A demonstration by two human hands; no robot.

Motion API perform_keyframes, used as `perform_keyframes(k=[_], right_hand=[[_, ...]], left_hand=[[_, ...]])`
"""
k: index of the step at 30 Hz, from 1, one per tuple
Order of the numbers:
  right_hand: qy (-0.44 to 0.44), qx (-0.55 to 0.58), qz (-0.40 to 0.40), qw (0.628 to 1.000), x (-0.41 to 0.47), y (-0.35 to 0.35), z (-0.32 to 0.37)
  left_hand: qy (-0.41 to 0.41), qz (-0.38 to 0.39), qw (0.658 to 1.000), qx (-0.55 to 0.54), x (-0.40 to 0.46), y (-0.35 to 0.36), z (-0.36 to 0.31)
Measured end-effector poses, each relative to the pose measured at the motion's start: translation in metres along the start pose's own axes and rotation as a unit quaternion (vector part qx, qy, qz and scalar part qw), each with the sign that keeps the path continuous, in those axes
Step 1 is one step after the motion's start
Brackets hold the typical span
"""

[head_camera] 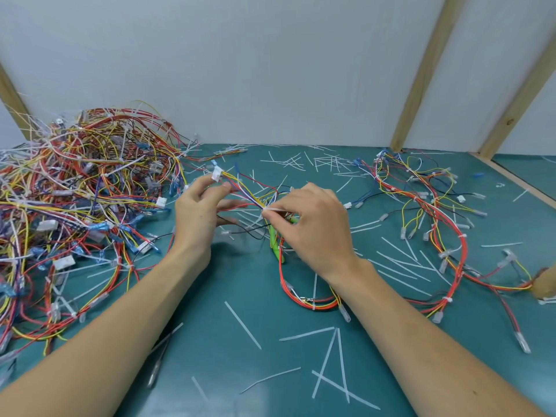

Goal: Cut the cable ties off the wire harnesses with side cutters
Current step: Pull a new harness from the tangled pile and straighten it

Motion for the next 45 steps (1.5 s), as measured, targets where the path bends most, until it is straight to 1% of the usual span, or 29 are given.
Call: perform_keyframes(k=[3, 8, 14, 18, 22, 24, 25, 27, 28, 29, 30, 31, 32, 33, 34, 36, 38, 43, 45], right_hand=[[-0.004, 0.002, 0.013, 1.0, -0.001, 0.0, 0.001], [0.006, 0.001, 0.02, 1.0, -0.001, 0.001, 0.0], [0.024, -0.008, 0.027, 0.999, 0.0, 0.0, -0.001], [0.029, -0.013, 0.025, 0.999, 0.001, -0.001, -0.001], [0.036, -0.015, 0.018, 0.999, 0.002, -0.002, -0.001], [0.045, -0.022, 0.009, 0.999, 0.002, -0.003, -0.002], [0.051, -0.025, 0.004, 0.998, 0.003, -0.003, -0.002], [0.065, -0.027, -0.008, 0.997, 0.004, -0.005, -0.005], [0.072, -0.027, -0.013, 0.997, 0.005, -0.007, -0.005], [0.077, -0.029, -0.018, 0.996, 0.005, -0.008, -0.006], [0.08, -0.03, -0.023, 0.996, 0.005, -0.008, -0.006], [0.079, -0.032, -0.025, 0.996, 0.005, -0.009, -0.005], [0.077, -0.032, -0.026, 0.996, 0.005, -0.009, -0.004], [0.072, -0.031, -0.028, 0.997, 0.004, -0.009, -0.003], [0.066, -0.029, -0.031, 0.997, 0.004, -0.009, -0.002], [0.05, -0.028, -0.037, 0.998, 0.004, -0.008, 0.001], [0.036, -0.034, -0.042, 0.998, 0.005, -0.006, 0.004], [0.004, -0.063, -0.04, 0.997, 0.003, -0.003, 0.009], [-0.009, -0.078, -0.035, 0.996, 0.004, -0.003, 0.01]], left_hand=[[-0.038, -0.018, 0.997, -0.061, 0.004, -0.004, -0.004], [-0.006, -0.034, 0.999, 0.006, 0.003, -0.007, -0.002], [0.001, -0.041, 0.999, 0.007, 0.004, -0.007, -0.001], [-0.012, -0.066, 0.998, 0.011, 0.007, -0.01, 0.002], [0.001, -0.071, 0.996, 0.047, 0.007, -0.01, 0.001], [0.031, -0.089, 0.992, 0.083, 0.006, -0.009, 0.001], [0.066, -0.107, 0.986, 0.108, 0.006, -0.01, -0.002], [0.18, -0.132, 0.96, 0.169, 0.001, -0.01, -0.015], [0.246, -0.121, 0.941, 0.2, -0.004, -0.007, -0.022], [0.301, -0.086, 0.92, 0.236, -0.01, -0.001, -0.026], [0.331, -0.031, 0.902, 0.274, -0.017, 0.008, -0.026], [0.331, 0.031, 0.89, 0.312, -0.025, 0.018, -0.021], [0.303, 0.091, 0.885, 0.342, -0.031, 0.026, -0.014], [0.265, 0.135, 0.886, 0.357, -0.036, 0.033, -0.008], [0.233, 0.158, 0.893, 0.352, -0.039, 0.036, -0.004], [0.189, 0.158, 0.926, 0.286, -0.036, 0.036, -0.002], [0.169, 0.141, 0.95, 0.22, -0.03, 0.032, -0.005], [0.118, 0.134, 0.967, 0.183, -0.027, 0.03, 0.0], [0.079, 0.138, 0.976, 0.146, -0.024, 0.03, 0.0]])
Point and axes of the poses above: each hand's wrist, its own x-axis towards the middle knuckle, its own y-axis out of the palm, z = x × y, the point moved 3 cm from there along x, towards the middle knuckle, and after that the axes turned 5 degrees about y, right-handed, at the moved point
